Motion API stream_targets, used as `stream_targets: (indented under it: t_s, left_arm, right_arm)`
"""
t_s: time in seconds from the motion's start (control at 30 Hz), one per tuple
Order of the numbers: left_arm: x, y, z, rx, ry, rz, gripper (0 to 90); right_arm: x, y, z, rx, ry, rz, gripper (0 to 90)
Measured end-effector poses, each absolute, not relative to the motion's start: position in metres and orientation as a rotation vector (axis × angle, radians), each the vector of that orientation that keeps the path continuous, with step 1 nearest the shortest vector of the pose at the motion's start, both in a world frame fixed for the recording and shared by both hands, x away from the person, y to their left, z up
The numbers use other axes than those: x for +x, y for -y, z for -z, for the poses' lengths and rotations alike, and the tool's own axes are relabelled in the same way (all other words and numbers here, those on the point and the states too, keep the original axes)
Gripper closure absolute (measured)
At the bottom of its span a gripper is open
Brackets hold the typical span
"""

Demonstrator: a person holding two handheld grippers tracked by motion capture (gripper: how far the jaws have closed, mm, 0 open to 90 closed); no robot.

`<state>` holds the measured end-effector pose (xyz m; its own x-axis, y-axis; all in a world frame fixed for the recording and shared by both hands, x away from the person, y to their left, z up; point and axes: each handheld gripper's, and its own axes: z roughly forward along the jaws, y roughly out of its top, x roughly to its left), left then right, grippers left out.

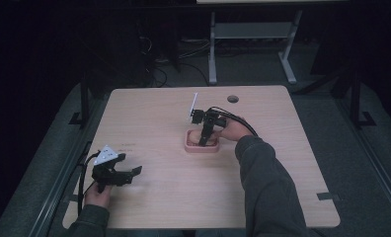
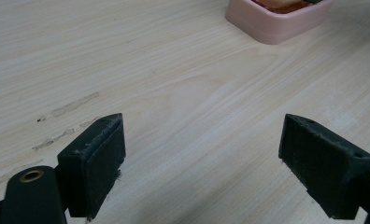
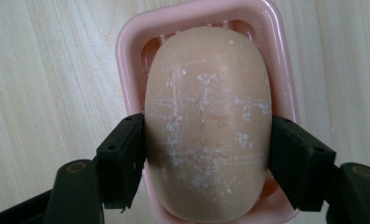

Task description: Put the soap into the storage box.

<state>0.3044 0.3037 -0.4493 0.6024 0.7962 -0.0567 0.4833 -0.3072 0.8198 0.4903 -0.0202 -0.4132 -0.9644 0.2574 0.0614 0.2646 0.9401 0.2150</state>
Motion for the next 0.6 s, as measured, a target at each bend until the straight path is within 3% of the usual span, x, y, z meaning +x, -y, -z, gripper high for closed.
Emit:
stream_targets:
  t_s: [0.1,0.6]
  left_arm:
    - [0.304,-0.304,0.449,1.968,-1.014,-0.459,14.3]
    - [0.305,-0.303,0.450,1.970,-1.015,-0.454,14.3]
  right_arm:
    - [0.490,0.021,0.413,-0.426,3.058,0.358,25.9]
    - [0.487,0.026,0.402,-0.447,3.062,0.404,24.1]
